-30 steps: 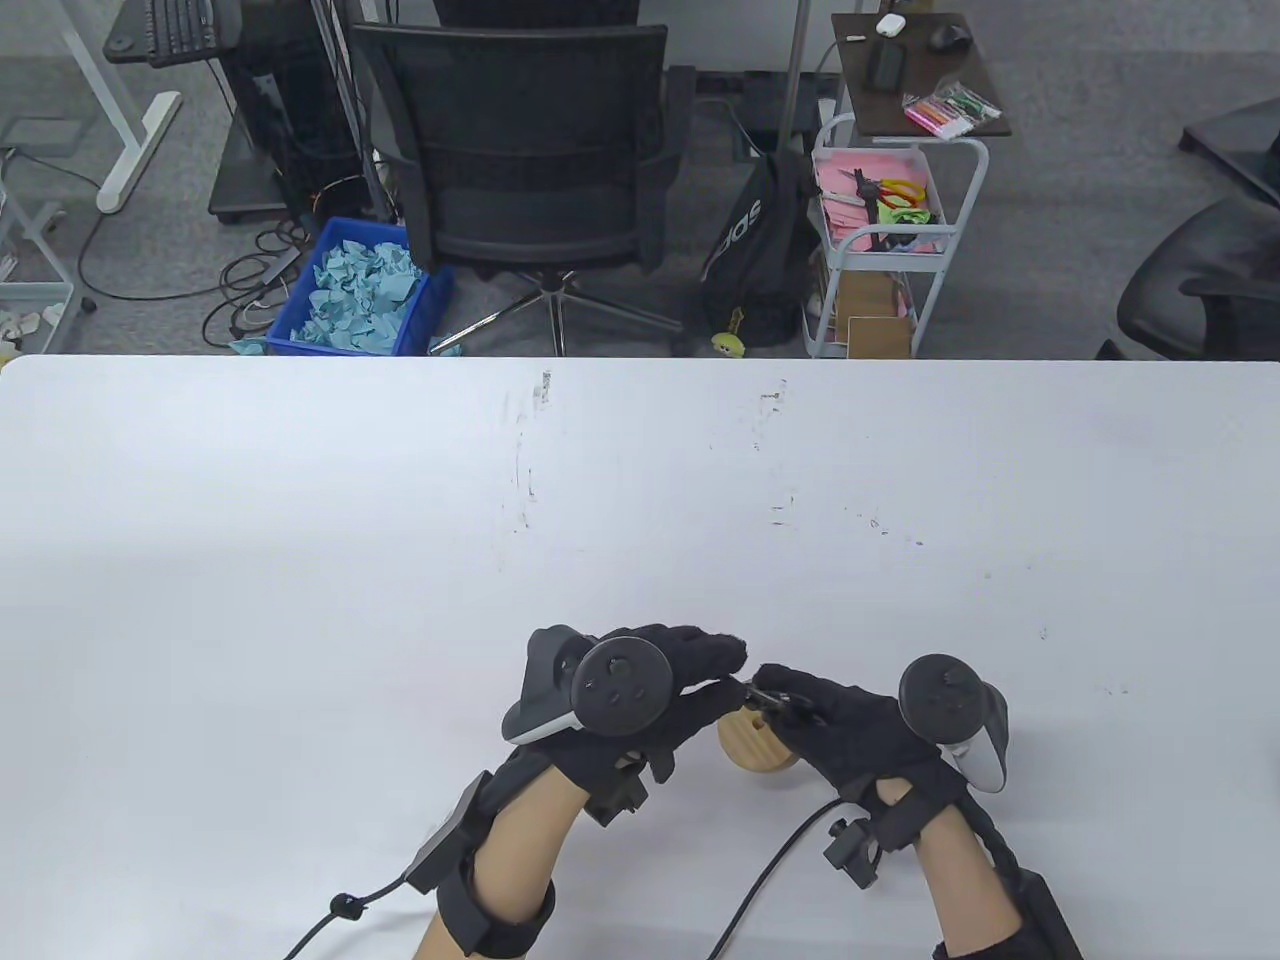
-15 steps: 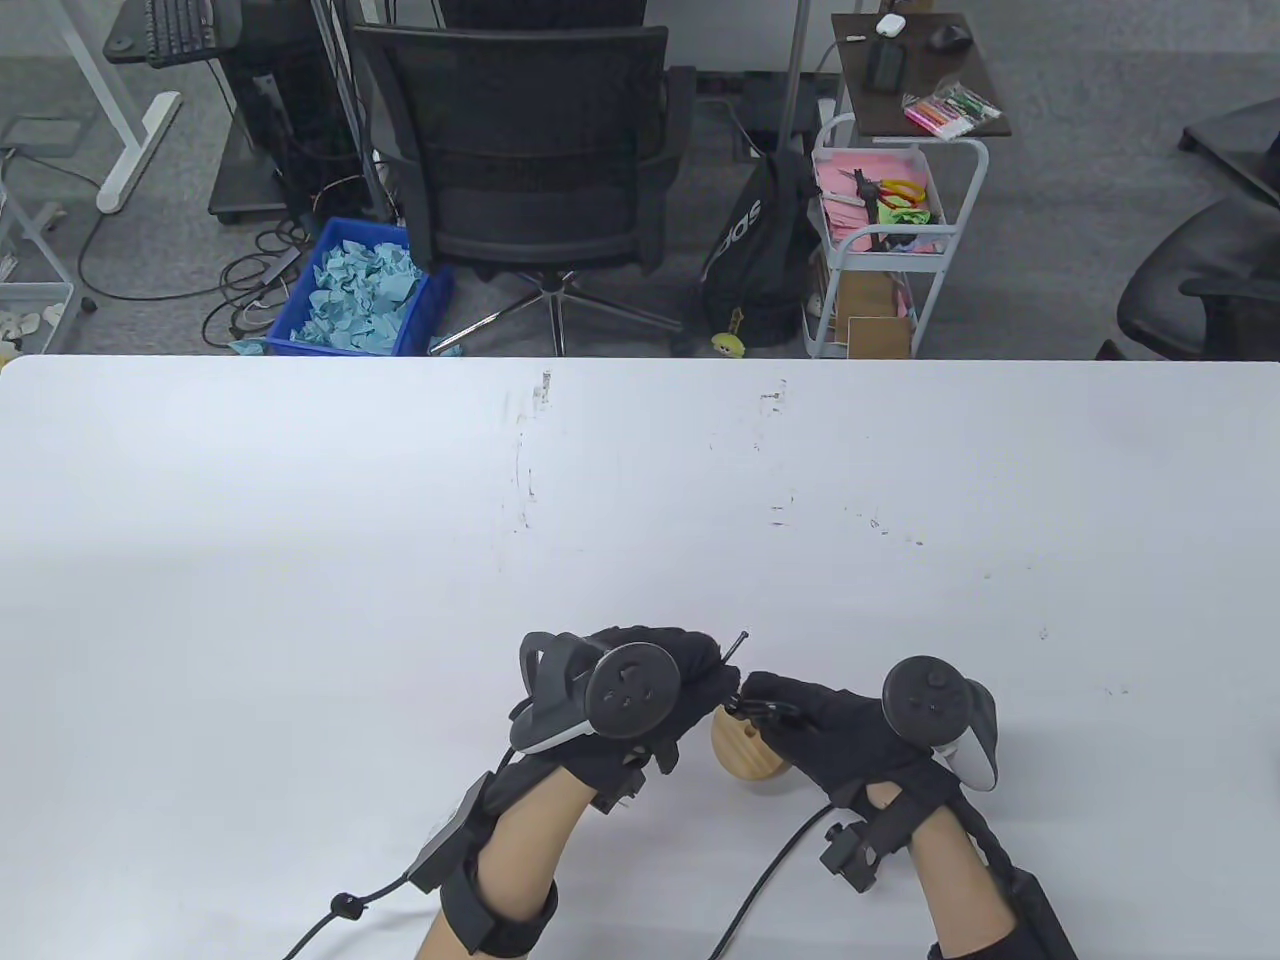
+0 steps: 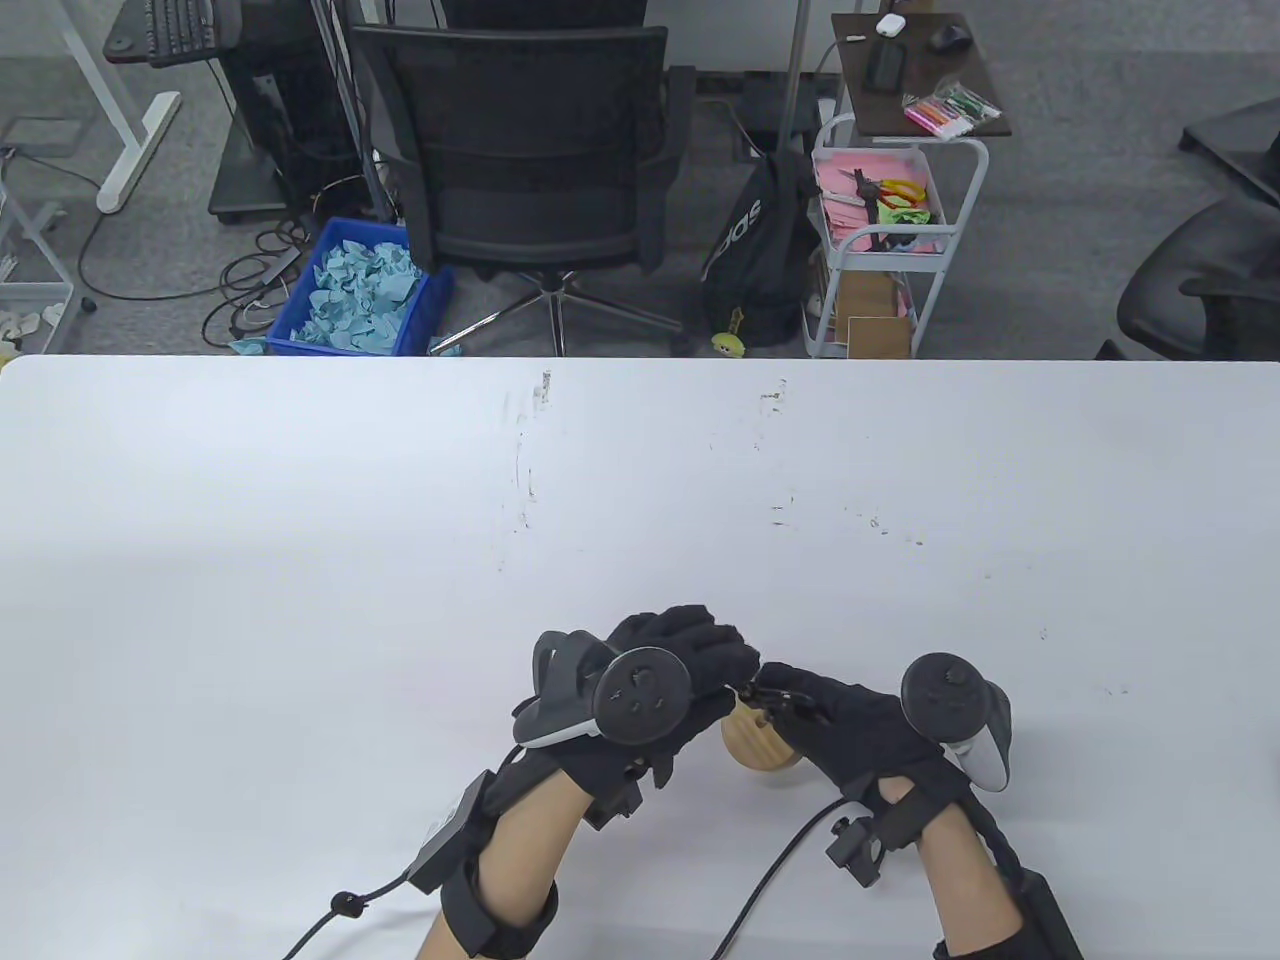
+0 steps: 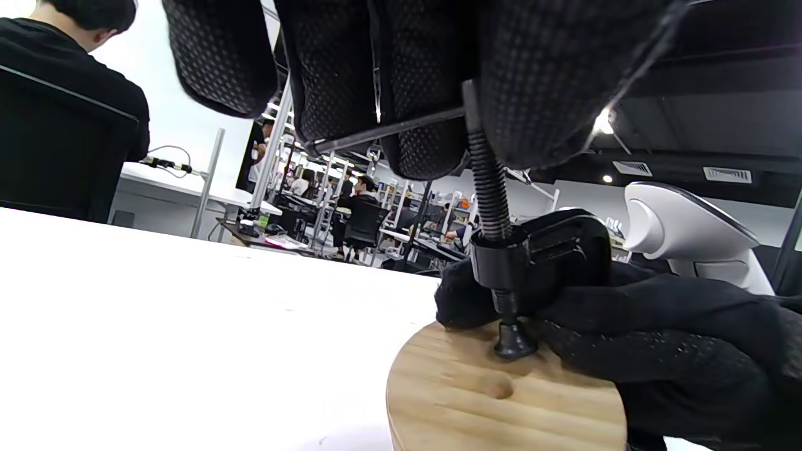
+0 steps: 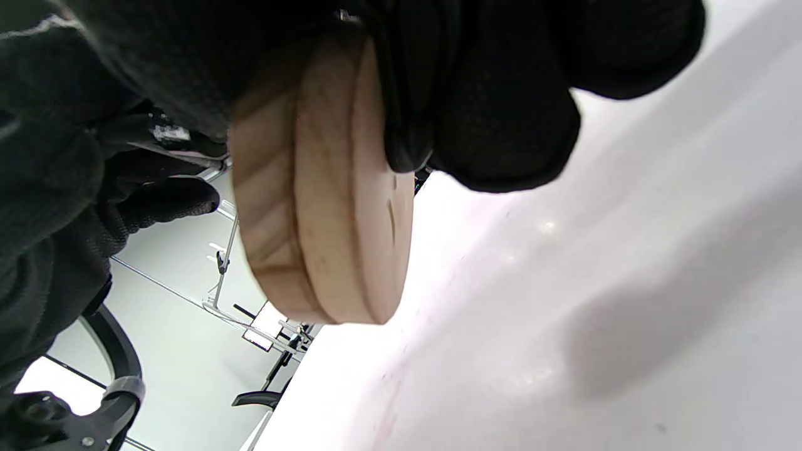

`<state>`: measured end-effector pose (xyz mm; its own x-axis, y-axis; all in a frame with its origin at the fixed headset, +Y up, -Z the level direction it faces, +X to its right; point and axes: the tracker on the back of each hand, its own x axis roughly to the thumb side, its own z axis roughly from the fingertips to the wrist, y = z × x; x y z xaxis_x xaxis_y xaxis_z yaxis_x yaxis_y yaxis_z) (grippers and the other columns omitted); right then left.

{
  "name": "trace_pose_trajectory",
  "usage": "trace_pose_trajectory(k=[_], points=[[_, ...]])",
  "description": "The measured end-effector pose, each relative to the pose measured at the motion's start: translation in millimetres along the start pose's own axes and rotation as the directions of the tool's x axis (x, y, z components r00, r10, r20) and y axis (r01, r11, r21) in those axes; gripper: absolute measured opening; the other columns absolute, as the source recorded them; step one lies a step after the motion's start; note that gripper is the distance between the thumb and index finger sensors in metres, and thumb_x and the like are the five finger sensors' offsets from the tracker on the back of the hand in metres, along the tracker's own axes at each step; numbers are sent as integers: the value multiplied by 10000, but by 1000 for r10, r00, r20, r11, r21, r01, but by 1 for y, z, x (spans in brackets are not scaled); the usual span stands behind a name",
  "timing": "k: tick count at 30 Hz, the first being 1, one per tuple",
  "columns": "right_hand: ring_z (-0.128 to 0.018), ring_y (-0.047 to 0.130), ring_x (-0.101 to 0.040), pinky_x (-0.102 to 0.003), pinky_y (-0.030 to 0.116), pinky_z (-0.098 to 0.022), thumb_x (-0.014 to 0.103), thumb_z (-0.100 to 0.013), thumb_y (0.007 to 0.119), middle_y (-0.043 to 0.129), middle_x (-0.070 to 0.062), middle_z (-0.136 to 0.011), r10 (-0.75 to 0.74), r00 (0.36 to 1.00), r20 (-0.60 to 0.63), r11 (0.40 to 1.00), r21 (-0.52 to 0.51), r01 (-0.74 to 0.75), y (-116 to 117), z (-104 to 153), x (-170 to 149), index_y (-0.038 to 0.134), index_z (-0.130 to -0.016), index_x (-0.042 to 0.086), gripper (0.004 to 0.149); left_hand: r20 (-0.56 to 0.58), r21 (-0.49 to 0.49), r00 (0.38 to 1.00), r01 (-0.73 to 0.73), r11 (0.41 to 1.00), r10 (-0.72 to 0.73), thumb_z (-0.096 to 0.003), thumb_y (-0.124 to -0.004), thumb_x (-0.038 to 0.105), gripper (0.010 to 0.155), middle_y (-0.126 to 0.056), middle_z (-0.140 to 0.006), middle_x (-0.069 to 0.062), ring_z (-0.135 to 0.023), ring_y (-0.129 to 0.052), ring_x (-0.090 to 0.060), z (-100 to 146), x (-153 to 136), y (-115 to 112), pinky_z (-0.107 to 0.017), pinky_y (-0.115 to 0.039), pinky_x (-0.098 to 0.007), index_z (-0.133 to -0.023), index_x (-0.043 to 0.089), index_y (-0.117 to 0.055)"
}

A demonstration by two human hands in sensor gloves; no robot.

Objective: Unscrew the clamp open

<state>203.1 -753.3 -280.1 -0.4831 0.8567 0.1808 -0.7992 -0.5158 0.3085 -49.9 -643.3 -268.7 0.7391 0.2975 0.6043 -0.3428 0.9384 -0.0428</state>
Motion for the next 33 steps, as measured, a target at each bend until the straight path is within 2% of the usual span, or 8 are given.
trace_pose_trajectory(k=[5,9,13,17,22,24,28,33], points=[[-518,960,-145,-515,727,-467,468,-427,814,789,-138,-800,-5,1000,-4,1000,-1,5,0,0,0,763,-914,402,494,-26,50,1000,-6,999,7,-464,-853,461,464,-1002,-786,70,-567,-1087,-138,0,-3,2,-522,-881,-351,-918,374,-817],[-519,960,-147,-516,726,-468,467,-429,814,788,-138,-801,-8,1000,-9,1000,0,8,0,0,0,764,-914,400,493,-34,72,999,-10,997,13,-453,-862,461,459,-1044,-680,72,-414,-1099,-94,0,-5,2,-429,-909,-307,-896,347,-842],[-516,961,-151,-519,725,-465,463,-427,816,789,-144,-799,-14,1000,-8,1000,-3,14,0,1,0,769,-910,396,490,-26,57,999,-29,998,31,-464,-844,456,455,-1033,-722,70,-480,-1103,-106,0,-6,2,-465,-905,-318,-909,361,-827],[-518,960,-148,-518,724,-467,466,-427,816,788,-140,-801,-33,999,1,999,-22,33,-5,2,-1,766,-912,402,492,-19,-25,993,-116,993,115,-515,-788,323,472,-954,-874,49,-652,-1064,-161,0,-11,5,-564,-863,-377,-980,393,-751],[-518,961,-141,-513,729,-466,470,-429,812,789,-134,-801,-41,999,3,999,-27,41,-7,2,-1,762,-912,406,490,-40,-41,999,-34,999,32,-503,-823,215,563,-895,-954,55,-763,-1020,-184,1,-14,5,-630,-827,-417,-1007,430,-699],[-518,962,-138,-511,731,-465,473,-429,809,791,-132,-800,-50,999,3,998,-28,50,-7,2,-1,762,-913,408,491,-26,-31,998,-61,998,60,-494,-848,234,587,-884,-964,48,-773,-1013,-191,1,-14,4,-633,-823,-421,-1020,430,-677],[-517,962,-145,-514,729,-464,468,-429,812,790,-137,-799,-40,999,-5,999,-16,40,-6,2,-2,764,-912,402,490,13,-13,995,-102,995,103,-458,-884,390,581,-875,-975,37,-785,-1002,-201,1,-9,4,-642,-810,-428,-1009,436,-705],[-518,963,-136,-510,733,-464,474,-429,810,792,-130,-800,-16,1000,8,1000,-3,16,-3,2,0,764,-912,406,490,-19,76,999,-47,996,48,-457,-806,551,475,-989,-794,60,-584,-1071,-154,2,-6,3,-515,-873,-353,-892,363,-836]])
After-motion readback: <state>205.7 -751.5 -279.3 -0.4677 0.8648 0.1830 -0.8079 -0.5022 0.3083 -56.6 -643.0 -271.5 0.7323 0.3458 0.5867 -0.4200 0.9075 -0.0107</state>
